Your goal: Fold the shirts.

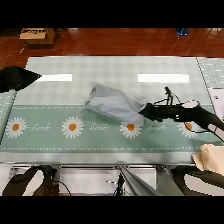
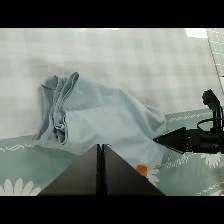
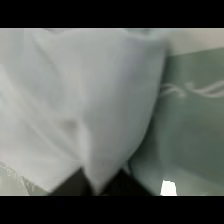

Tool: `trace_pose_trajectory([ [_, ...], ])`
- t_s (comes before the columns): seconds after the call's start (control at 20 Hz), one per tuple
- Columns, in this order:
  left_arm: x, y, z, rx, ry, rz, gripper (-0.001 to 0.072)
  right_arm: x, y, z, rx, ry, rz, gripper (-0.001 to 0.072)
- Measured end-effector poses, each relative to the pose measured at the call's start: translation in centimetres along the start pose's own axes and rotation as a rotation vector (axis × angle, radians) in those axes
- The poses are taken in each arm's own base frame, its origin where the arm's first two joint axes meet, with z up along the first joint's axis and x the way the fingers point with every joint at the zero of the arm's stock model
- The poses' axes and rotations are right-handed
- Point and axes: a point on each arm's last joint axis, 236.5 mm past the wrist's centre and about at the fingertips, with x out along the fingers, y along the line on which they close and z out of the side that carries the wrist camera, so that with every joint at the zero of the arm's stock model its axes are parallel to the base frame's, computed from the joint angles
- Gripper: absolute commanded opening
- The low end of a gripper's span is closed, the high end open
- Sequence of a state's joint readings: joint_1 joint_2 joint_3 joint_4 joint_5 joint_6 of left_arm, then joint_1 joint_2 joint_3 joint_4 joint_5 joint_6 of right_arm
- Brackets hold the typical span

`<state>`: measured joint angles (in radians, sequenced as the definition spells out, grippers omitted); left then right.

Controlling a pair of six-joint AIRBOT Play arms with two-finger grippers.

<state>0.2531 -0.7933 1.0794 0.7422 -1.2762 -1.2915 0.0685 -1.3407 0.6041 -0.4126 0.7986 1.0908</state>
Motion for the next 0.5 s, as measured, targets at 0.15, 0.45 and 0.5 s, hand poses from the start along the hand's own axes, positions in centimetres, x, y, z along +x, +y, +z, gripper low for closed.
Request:
trace_pose_trajectory([
  [0.15,0.0,0.0,0.0,0.000,0.000,0.000,0.0024,0.3,2.9,0.4,-0.079,0.003,0.061,0.0028],
  [0.45,0.1,0.1,0.0,0.013,0.002,0.000,0.0024,-10.4,10.6,7.2,-0.268,-0.192,0.162,0.0028],
  [0.5,0.1,0.1,0.0,0.016,0.002,0.001,0.0023,-13.5,11.3,8.4,-0.288,-0.250,0.143,0.0028],
])
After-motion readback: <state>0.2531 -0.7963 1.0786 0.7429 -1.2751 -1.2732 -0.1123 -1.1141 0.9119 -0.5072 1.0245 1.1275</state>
